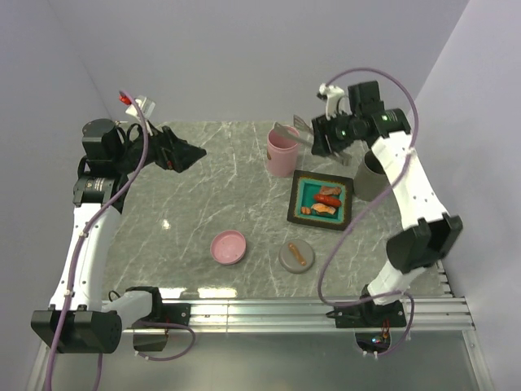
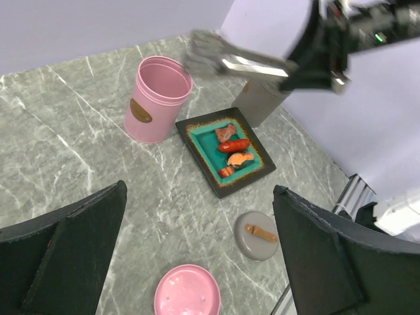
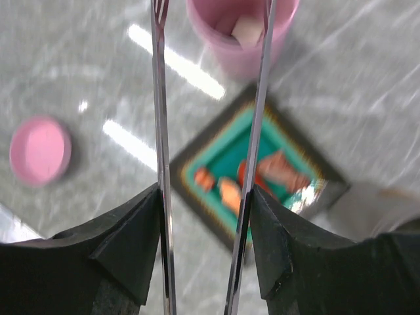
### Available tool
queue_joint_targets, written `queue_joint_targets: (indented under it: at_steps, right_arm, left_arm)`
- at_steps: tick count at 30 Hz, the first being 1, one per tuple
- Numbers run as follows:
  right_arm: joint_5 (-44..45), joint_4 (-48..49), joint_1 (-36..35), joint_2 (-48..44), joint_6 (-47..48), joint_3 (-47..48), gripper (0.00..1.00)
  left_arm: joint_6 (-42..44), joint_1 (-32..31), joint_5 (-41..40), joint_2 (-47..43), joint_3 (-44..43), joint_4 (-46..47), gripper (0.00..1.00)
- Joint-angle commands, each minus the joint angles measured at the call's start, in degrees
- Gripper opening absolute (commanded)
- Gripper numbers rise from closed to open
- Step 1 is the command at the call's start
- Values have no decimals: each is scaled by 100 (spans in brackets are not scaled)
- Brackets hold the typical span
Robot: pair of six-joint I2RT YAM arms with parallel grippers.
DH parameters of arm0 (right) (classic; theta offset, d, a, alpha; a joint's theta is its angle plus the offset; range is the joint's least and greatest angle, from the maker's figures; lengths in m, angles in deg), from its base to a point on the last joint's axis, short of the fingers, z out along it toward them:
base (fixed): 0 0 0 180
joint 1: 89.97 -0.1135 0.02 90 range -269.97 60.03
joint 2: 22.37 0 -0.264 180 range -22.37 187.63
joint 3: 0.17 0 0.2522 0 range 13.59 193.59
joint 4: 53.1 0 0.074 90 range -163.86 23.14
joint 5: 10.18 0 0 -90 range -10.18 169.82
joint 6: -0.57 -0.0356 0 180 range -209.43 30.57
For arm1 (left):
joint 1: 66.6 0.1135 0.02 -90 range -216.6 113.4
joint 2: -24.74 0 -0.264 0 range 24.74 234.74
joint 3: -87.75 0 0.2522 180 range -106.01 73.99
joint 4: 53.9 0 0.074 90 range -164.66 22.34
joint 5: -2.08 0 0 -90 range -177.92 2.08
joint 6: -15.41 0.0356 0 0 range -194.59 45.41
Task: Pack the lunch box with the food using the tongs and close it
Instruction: Pick up the food using the clamp
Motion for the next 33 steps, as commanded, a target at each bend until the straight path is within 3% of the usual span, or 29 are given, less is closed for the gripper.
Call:
queue_joint_targets:
  at_steps: [1,8,14,19,33]
  right_arm:
    - [-68,-175,-1,-1070,307,-823,60]
    - [117,-499,-1,-2362,667,-2512,58]
    - [152,-824,7,-2803,1132,-3224,57]
    - [406,-930,-1,-2874,1545,-3497,56]
    - [1049,-324,-10,-2505,2153,-4183,53]
  left_arm:
    - [202,27,-153,-88,-53,53,99]
    - [745,27,-154,113,-105,-465,99]
    - [1432,27,794,360,-193,-1150,99]
    - [1450,27,1068,229,-35,-1055,98]
    - [1415,27,708,-79,185,-861,99]
